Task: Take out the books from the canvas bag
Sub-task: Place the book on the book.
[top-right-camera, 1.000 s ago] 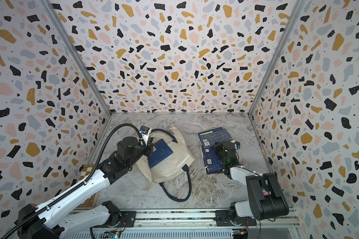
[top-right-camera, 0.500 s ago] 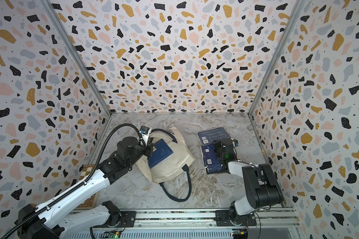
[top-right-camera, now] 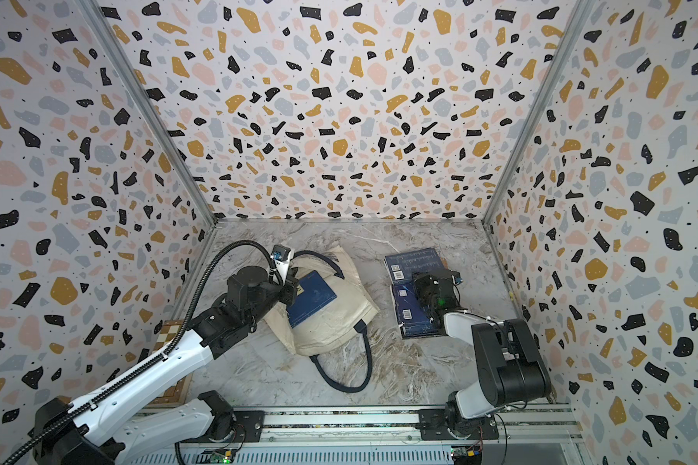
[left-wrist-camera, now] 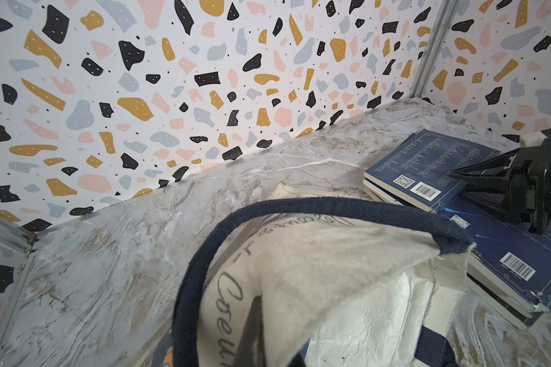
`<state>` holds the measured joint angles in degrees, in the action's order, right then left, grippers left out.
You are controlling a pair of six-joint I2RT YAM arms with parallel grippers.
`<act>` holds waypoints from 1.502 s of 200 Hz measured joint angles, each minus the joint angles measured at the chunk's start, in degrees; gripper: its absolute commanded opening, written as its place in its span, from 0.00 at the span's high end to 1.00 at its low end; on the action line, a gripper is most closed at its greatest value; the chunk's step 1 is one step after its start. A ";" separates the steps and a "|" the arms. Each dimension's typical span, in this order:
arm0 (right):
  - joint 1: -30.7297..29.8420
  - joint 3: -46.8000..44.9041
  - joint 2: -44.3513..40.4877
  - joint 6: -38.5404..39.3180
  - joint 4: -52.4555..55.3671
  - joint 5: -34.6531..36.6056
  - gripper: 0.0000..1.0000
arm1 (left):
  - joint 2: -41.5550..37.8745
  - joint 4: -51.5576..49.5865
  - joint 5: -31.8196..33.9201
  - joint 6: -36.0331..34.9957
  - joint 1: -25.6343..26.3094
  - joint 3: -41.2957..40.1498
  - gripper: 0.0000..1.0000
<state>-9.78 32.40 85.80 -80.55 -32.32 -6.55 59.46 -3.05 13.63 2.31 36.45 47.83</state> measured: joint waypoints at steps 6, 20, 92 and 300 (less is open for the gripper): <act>0.04 0.02 -0.22 0.00 0.28 -0.26 0.60 | 0.00 0.00 0.00 0.00 0.00 0.00 1.00; 0.09 0.02 -1.03 0.07 1.27 -0.59 0.59 | 0.00 0.00 0.00 -0.02 0.00 0.00 1.00; 0.57 0.74 -2.69 1.18 4.68 -2.01 0.57 | -0.02 -0.02 0.00 -0.02 0.00 0.00 1.00; -16.13 -1.68 -20.09 13.49 15.50 1.46 0.55 | -0.33 -0.59 -0.02 -0.04 0.00 0.00 1.00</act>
<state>-25.91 30.72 65.71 -67.07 -16.82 -5.08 59.13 -3.64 13.61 2.26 36.45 47.83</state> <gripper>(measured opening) 0.451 0.055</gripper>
